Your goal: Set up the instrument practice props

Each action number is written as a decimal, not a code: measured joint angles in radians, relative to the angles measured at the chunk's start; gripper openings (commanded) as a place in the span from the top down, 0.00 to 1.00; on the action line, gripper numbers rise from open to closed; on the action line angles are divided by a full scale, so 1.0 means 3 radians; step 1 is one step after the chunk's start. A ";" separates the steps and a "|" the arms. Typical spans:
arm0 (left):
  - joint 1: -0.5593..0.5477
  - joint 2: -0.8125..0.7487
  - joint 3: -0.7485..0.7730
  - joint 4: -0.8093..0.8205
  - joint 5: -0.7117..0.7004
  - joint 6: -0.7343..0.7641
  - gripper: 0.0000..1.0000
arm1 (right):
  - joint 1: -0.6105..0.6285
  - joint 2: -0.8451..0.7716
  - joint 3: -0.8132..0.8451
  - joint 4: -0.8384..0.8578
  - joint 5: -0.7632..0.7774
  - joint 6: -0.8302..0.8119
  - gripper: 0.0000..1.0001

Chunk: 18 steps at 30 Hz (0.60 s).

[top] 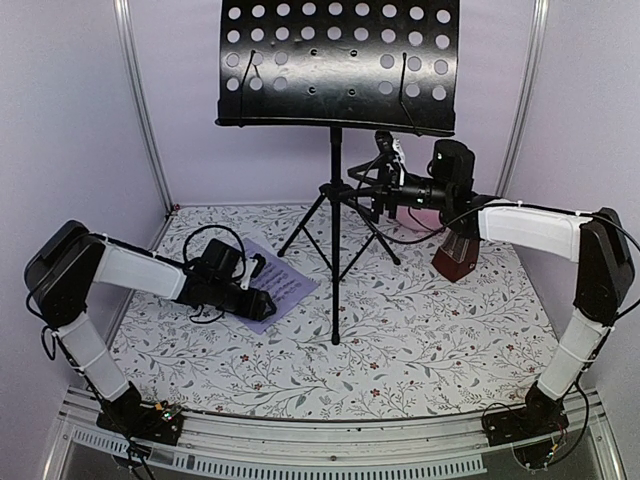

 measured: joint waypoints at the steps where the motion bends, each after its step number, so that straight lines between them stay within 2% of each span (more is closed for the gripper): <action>1: -0.0023 -0.0003 -0.0032 -0.0015 -0.0005 -0.0001 0.31 | 0.0000 -0.0036 -0.0097 0.0020 0.0001 0.0046 0.07; 9: -0.0381 -0.0421 -0.0439 -0.0118 -0.0092 -0.0184 0.31 | 0.0020 -0.0392 -0.0793 0.0175 0.0055 0.0331 0.07; 13: -0.0605 -0.0813 -0.0724 -0.0300 -0.0090 -0.0381 0.32 | 0.0071 -0.0656 -0.1019 0.0233 0.0094 0.0423 0.07; 18: -0.0690 -0.1504 -0.0991 -0.0735 -0.0187 -0.0586 0.31 | 0.0146 -0.0909 -0.1219 0.0308 0.0134 0.0507 0.09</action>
